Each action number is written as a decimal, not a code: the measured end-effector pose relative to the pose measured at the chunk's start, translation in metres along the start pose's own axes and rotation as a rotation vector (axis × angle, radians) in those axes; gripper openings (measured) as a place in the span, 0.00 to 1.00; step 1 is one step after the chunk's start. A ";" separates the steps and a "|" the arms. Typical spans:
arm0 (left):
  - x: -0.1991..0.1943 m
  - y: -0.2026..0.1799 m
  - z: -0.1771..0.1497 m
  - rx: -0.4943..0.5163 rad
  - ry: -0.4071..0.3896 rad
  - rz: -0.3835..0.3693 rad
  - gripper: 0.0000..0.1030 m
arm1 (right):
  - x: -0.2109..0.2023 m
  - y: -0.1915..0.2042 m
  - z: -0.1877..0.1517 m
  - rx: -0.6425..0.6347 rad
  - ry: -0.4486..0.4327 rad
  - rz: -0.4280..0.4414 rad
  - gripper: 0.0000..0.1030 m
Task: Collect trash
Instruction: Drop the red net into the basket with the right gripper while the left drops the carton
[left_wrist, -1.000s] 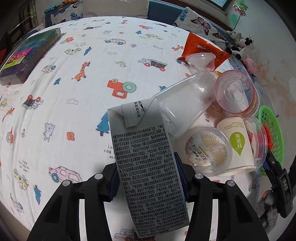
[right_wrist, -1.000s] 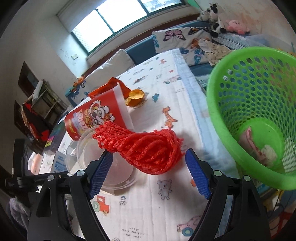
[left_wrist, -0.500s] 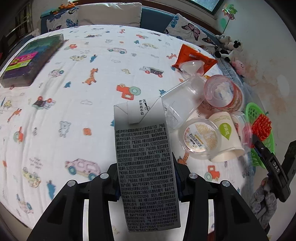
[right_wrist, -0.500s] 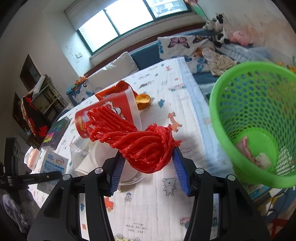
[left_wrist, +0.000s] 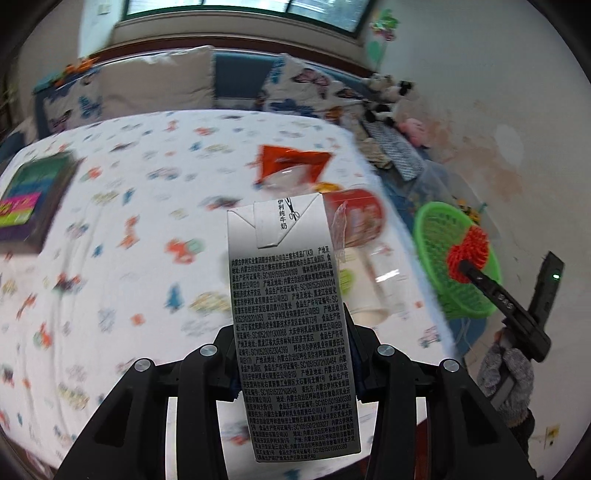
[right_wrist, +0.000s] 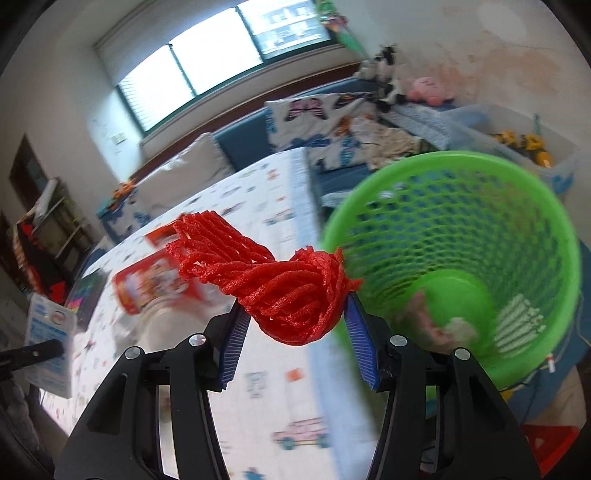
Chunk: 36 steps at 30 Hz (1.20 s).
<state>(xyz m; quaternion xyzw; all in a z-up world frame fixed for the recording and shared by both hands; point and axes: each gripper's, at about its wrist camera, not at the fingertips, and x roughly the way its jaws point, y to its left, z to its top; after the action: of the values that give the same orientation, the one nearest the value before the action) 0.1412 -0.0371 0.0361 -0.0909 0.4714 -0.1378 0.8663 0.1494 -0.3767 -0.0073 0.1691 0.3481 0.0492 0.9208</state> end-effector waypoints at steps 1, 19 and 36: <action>0.003 -0.010 0.006 0.023 -0.006 -0.010 0.40 | -0.001 -0.007 0.002 0.008 0.001 -0.022 0.52; 0.080 -0.162 0.077 0.275 0.058 -0.189 0.40 | -0.003 -0.107 0.014 0.134 0.015 -0.240 0.76; 0.169 -0.273 0.082 0.457 0.160 -0.202 0.40 | -0.057 -0.099 -0.006 0.127 -0.063 -0.239 0.78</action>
<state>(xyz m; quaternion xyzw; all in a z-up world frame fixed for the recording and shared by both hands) 0.2560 -0.3476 0.0255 0.0719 0.4836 -0.3332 0.8062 0.1003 -0.4800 -0.0103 0.1859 0.3389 -0.0883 0.9180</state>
